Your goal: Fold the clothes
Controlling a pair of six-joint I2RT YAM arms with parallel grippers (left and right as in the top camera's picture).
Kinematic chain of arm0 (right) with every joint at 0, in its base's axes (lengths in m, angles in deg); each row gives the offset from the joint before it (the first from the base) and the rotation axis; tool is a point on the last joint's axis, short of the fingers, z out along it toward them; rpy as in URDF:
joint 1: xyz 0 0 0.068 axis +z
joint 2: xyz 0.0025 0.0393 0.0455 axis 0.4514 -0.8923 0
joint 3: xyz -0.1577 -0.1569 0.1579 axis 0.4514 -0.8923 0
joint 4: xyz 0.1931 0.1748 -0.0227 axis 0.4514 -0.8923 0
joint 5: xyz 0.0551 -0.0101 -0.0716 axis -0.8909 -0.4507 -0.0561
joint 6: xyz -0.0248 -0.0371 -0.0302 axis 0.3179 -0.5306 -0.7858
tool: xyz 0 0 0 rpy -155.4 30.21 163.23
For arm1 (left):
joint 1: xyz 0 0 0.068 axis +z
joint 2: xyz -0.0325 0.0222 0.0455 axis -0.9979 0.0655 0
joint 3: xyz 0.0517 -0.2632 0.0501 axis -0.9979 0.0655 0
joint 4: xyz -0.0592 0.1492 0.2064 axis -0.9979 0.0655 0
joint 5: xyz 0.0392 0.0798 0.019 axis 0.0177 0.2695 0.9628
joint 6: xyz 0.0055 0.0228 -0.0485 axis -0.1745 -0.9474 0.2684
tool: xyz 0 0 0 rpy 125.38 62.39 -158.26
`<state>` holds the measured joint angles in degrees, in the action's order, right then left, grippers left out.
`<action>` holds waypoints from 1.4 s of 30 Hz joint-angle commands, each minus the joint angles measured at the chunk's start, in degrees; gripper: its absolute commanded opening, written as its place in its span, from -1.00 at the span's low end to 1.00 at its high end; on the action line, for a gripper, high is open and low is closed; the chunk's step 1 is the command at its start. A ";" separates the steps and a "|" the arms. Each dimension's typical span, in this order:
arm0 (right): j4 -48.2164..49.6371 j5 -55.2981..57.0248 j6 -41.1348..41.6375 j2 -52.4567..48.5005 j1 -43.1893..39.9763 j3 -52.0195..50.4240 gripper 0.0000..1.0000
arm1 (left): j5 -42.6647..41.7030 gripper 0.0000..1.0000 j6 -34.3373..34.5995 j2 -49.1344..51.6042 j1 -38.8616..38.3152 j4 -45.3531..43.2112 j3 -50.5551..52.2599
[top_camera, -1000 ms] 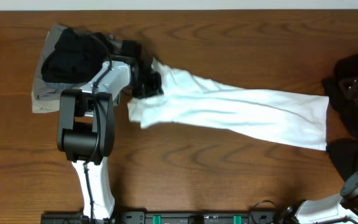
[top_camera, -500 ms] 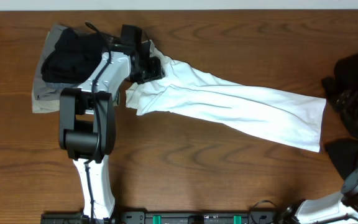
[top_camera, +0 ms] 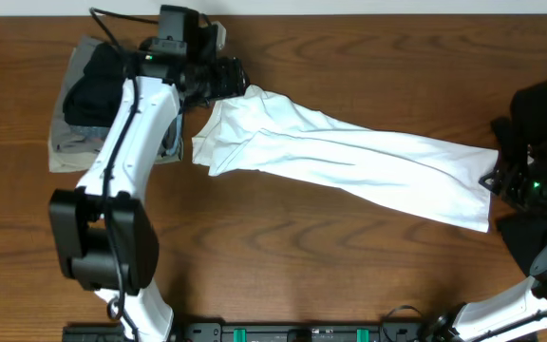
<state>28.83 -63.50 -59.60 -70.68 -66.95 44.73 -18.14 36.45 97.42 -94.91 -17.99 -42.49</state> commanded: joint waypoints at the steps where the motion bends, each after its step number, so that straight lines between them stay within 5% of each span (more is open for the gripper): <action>1: -1.62 -5.27 -9.57 -3.82 1.66 -0.48 0.26 | 1.27 0.29 -1.62 -0.39 0.24 0.66 -0.96; 8: -4.68 -1.97 -11.58 -8.07 3.93 -0.48 0.15 | 1.27 0.29 -1.64 -0.39 0.24 1.25 -0.96; 17: -5.64 -1.53 -9.75 -6.78 1.73 2.14 -0.91 | 1.27 0.30 -1.81 -0.39 0.24 1.25 -0.96; 19: -7.39 -1.25 -8.66 -5.33 0.44 4.33 -0.98 | 1.27 0.29 -1.86 -0.39 0.24 1.22 -0.96; 32: -10.45 3.78 -4.81 9.25 -1.27 10.97 -0.98 | 1.27 0.30 -1.86 -0.39 0.24 1.25 -0.96; 42: -10.88 -1.79 1.11 11.52 12.68 10.95 -0.98 | 1.27 0.29 -2.10 -2.01 0.24 2.36 -0.96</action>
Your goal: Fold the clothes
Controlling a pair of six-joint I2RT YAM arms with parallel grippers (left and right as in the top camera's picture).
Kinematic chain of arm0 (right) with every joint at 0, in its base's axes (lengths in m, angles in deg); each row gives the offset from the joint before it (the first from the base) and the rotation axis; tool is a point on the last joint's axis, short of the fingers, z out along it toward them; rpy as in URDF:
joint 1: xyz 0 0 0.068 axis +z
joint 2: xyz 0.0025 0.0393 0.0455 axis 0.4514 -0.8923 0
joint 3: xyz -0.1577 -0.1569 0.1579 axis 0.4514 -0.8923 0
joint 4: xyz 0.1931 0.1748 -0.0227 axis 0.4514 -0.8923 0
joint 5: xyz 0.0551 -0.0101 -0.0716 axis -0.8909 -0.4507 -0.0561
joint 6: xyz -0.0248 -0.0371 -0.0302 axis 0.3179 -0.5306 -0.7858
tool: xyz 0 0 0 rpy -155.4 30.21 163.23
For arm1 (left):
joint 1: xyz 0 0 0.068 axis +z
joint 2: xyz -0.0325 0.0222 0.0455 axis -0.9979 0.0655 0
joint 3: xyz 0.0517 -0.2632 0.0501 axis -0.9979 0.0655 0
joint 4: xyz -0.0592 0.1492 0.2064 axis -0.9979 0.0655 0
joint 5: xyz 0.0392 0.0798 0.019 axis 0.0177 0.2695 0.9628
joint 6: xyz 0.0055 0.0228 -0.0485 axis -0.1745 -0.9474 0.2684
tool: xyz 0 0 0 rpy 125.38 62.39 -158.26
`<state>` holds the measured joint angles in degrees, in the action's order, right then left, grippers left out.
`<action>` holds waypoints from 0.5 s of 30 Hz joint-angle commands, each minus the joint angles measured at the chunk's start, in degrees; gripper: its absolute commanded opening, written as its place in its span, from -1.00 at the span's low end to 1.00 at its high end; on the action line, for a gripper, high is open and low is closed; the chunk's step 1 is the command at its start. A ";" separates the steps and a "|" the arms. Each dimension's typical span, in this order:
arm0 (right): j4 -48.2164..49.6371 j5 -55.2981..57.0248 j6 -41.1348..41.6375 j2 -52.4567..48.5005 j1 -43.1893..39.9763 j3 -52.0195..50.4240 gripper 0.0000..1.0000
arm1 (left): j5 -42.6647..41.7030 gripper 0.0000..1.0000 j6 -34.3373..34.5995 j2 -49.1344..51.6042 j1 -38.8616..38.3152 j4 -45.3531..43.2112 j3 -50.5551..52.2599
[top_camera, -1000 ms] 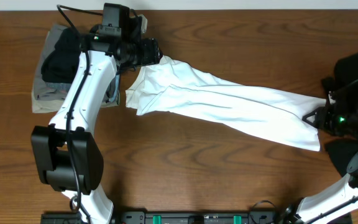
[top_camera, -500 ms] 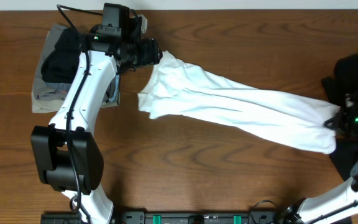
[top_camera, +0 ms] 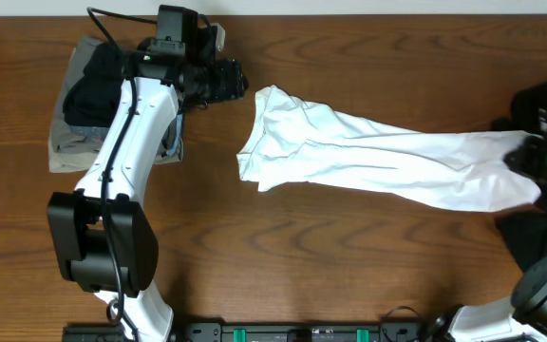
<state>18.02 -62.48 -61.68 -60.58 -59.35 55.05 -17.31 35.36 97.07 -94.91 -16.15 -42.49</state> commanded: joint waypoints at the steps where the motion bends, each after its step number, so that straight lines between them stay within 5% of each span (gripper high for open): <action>1: 0.00 -2.80 4.22 1.42 7.58 0.63 -0.98 | 0.46 0.29 -1.38 -2.21 0.24 0.90 -0.96; 15: 13.18 -1.70 18.69 -7.80 33.27 0.52 -0.97 | 3.93 0.30 -4.13 -8.37 0.24 6.27 -0.96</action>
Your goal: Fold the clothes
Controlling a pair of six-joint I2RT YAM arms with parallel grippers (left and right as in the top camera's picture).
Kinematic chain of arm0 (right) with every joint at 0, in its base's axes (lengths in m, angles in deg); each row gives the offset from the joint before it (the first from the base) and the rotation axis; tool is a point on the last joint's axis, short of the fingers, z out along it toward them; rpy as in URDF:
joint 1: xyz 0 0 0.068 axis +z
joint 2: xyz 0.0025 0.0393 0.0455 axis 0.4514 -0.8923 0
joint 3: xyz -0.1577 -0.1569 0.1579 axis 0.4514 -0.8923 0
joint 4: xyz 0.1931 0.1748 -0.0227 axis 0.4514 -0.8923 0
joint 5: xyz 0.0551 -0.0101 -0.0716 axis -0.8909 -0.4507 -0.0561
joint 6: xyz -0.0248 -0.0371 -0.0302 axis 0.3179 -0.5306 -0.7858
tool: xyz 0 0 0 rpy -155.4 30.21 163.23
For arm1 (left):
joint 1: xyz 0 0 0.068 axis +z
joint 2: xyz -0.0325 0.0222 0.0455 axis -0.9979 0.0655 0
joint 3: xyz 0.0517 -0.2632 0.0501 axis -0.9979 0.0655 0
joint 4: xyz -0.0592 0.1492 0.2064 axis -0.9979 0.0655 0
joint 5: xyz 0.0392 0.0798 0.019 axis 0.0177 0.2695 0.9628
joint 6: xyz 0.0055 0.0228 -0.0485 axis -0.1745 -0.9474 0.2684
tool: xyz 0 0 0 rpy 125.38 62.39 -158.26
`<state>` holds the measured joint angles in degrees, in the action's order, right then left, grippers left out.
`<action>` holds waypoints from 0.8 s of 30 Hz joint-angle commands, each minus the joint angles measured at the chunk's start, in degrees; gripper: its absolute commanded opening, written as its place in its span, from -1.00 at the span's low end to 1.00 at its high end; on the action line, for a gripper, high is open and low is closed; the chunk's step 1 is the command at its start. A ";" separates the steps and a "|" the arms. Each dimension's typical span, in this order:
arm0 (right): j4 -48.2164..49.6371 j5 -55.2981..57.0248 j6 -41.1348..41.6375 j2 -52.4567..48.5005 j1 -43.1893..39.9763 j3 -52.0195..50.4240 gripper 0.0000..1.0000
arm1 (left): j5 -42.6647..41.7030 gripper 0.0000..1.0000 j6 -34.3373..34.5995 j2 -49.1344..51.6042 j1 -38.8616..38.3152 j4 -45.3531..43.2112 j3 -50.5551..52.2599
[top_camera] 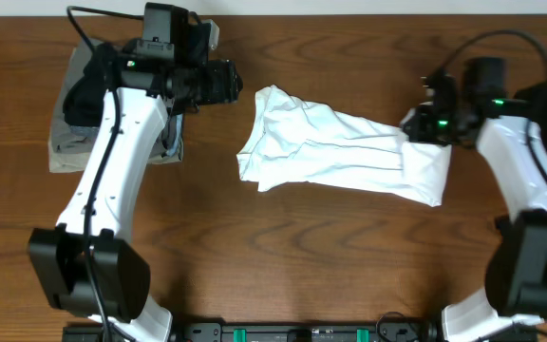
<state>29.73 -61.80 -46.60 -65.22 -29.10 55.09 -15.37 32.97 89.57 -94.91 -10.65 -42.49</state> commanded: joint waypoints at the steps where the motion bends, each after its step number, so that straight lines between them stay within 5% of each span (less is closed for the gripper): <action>1: 2.97 -3.69 3.87 -4.11 4.20 0.48 -0.97 | 1.99 0.30 -2.29 -0.87 0.24 1.11 -0.96; 9: 9.75 -4.55 7.19 -8.04 11.76 0.48 -0.97 | 1.99 0.30 -2.51 -0.87 0.24 3.15 -0.96; 12: 10.27 -4.63 7.21 -8.04 12.41 0.48 -0.40 | 1.99 0.30 -2.51 -0.87 0.24 3.17 -0.96; 14: 10.29 -5.07 7.21 -7.93 12.00 0.52 -0.24 | 1.99 0.30 -2.51 -0.87 0.24 3.10 -0.96; 24: 8.46 -6.73 5.44 -0.61 2.29 0.55 -0.29 | 2.01 0.30 -2.51 -0.87 0.24 3.13 -0.96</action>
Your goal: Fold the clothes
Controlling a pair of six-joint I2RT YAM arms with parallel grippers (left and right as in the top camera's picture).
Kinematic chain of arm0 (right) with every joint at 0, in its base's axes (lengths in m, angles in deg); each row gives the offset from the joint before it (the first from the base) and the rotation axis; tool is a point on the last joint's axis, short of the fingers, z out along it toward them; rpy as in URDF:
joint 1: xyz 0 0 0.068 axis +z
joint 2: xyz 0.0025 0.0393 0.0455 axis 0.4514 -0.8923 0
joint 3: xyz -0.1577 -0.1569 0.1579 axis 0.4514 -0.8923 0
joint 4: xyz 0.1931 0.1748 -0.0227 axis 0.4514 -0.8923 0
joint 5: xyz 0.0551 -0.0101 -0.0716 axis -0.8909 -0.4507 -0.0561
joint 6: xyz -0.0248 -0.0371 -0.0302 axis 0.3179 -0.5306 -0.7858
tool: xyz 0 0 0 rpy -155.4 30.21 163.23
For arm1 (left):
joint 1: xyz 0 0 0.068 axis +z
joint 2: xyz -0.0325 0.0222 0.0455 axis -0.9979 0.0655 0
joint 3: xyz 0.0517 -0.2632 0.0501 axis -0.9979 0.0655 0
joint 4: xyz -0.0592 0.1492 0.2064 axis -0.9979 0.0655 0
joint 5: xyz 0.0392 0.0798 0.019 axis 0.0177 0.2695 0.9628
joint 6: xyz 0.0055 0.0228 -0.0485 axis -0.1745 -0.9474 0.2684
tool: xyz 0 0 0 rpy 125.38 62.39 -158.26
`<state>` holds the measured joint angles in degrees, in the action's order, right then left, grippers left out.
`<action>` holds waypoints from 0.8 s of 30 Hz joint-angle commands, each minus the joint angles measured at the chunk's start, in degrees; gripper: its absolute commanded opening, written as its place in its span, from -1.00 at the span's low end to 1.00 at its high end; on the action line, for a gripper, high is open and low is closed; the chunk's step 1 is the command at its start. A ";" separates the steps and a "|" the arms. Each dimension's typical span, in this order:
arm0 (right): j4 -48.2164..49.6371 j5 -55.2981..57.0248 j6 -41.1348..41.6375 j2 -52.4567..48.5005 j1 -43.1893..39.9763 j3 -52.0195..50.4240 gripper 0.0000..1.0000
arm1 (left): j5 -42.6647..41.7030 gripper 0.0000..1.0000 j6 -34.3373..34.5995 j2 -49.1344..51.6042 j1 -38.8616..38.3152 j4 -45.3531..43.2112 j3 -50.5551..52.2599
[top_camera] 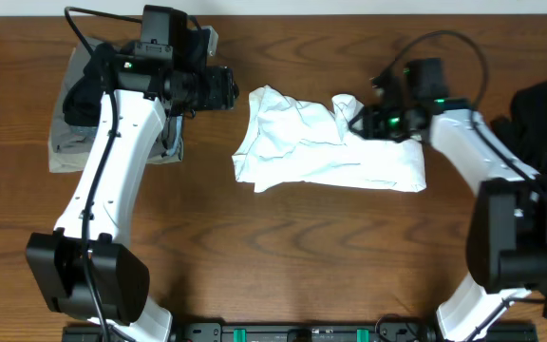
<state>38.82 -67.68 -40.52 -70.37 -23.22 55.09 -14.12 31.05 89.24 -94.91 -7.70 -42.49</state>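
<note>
A white garment (302,157) lies crumpled across the middle of the wooden table (283,266), its right end doubled back over itself. My right gripper (354,118) is shut on that lifted end, above the garment's middle. My left gripper (234,91) hovers just left of the garment's upper left corner, fingers apart and nothing between them.
A stack of folded grey and black clothes (79,114) sits at the back left, under the left arm. A heap of dark clothes lies at the right edge. The table's back edge runs right behind both grippers.
My right gripper has moved left with the garment's right end, from about the garment's right third to over its middle. The cloth is now shorter and doubled. The left arm has hardly moved.
First the garment lay stretched long, the left gripper at its left corner and the right gripper at its far right end. Then it had shifted right, free of the left gripper. After that the right gripper held the right end further left each time, folding the cloth over.
</note>
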 commanded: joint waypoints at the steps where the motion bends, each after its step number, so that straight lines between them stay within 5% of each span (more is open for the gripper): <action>1: -1.14 -0.83 -0.63 4.87 -4.57 0.55 -0.30 | 0.76 0.30 -0.59 -0.55 0.24 0.15 -0.96; 8: -5.86 2.80 -0.68 2.78 -7.26 -1.14 -0.85 | 0.79 0.30 -1.64 -0.52 0.24 0.04 -0.94; 17: 0.26 -1.53 -0.94 -2.23 -0.04 -7.37 -0.95 | 0.79 0.30 -1.64 -0.55 0.24 0.11 -0.94; 24: -0.07 -16.83 -14.03 -2.12 9.33 -7.10 -0.94 | 0.79 0.31 -1.64 -0.55 0.24 0.11 -0.94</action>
<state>39.70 -77.03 -47.41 -72.95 -16.48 47.70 -14.10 30.57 89.24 -94.91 -7.72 -42.49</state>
